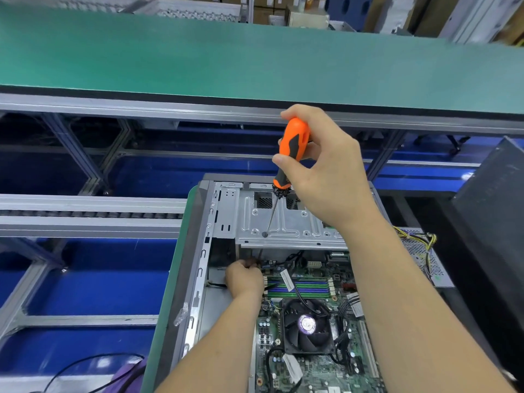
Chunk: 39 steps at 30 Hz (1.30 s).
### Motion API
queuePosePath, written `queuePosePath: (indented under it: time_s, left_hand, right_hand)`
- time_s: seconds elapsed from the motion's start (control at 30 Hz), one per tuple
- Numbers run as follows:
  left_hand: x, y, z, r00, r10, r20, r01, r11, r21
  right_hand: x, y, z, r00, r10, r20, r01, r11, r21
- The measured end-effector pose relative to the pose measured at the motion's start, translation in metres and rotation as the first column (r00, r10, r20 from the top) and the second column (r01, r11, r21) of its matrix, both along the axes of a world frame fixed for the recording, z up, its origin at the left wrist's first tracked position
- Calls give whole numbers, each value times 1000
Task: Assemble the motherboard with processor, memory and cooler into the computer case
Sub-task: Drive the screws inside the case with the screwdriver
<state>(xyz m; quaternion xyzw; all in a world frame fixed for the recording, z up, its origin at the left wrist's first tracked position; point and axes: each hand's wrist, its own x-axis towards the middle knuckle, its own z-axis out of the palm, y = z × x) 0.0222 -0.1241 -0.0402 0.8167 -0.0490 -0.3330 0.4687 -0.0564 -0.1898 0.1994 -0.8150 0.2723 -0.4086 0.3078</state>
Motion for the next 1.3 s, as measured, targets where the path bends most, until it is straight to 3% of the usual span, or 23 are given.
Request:
queuePosePath:
  time_s: [0.33, 0.87, 1.3]
  left_hand:
    - [-1, -2, 6, 978, 81, -193, -98, 992, -82]
    - [0, -2, 5, 984, 51, -172, -62, 996, -59]
    - [0, 0, 5, 963, 147, -226, -175, 979, -107]
  right_hand:
    - [2, 2, -2, 1000, 1, 1, -1, 999, -49]
    - [-4, 1, 4, 1000, 0, -2, 0, 1000, -15]
    - [-3, 0, 4, 1000, 9, 12, -9, 1000, -3]
